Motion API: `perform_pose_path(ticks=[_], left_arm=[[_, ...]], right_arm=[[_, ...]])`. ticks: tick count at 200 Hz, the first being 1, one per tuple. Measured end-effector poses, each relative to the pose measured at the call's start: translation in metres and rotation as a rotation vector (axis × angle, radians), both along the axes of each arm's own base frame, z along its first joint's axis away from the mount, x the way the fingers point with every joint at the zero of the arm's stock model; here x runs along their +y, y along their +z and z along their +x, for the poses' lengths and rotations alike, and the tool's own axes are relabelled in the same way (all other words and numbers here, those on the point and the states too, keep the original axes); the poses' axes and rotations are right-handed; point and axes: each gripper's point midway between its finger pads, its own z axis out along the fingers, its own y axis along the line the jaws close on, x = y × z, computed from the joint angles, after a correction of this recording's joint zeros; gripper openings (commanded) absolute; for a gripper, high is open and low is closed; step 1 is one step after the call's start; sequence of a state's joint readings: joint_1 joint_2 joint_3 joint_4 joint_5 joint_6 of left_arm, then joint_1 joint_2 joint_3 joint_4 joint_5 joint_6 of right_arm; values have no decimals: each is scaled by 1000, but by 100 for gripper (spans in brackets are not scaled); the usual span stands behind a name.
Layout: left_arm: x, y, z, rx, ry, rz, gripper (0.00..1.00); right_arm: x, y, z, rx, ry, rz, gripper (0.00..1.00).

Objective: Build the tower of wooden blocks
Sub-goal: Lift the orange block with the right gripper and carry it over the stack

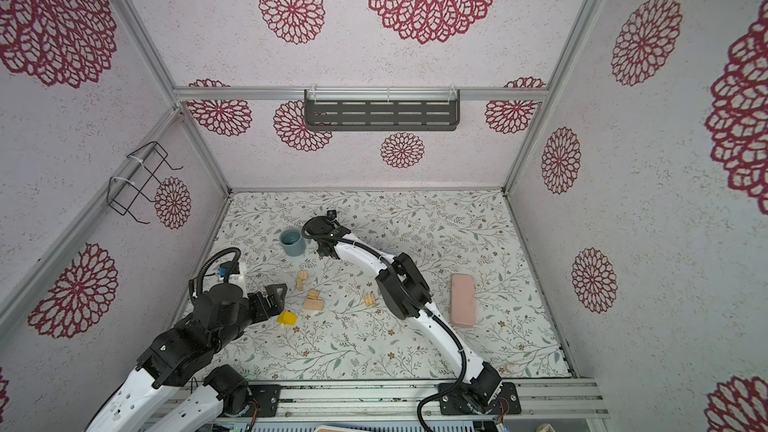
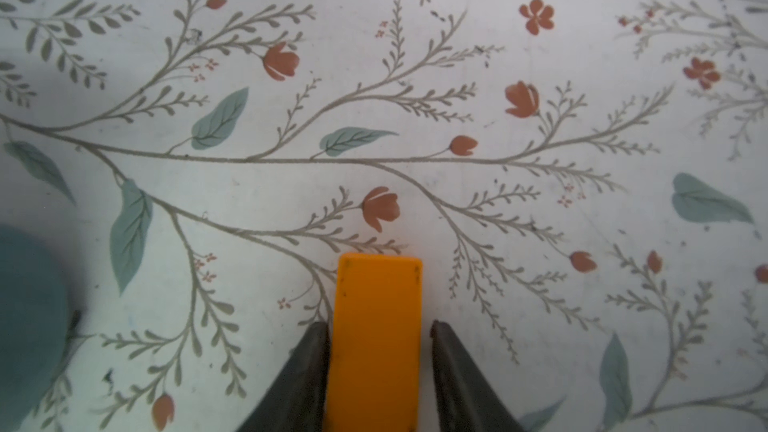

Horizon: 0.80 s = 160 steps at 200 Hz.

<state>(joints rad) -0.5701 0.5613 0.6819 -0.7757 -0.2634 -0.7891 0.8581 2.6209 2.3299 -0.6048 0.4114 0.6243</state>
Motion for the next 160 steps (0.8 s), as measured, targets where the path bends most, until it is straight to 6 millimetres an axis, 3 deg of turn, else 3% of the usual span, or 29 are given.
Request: perform_pose_path(ticks=[42,76,100,128,160], left_arm=[[1,-3,1,8,7,16,97],[7,3,2,-7,27,35,97],[13,8,3,-25,74,22,97],[16,12,2,-30,92,8,97],[13,34,3,-57,80,-15,97]], right_arm=[[-12,1,-9,9,1,-21,23],[-15,2,-14,24,21,-34,21],[-17,14,-20,33,49,-43,21],[-25,55,-28,10,74,-30,20],[-47,134,-49,-49,100,26,20]])
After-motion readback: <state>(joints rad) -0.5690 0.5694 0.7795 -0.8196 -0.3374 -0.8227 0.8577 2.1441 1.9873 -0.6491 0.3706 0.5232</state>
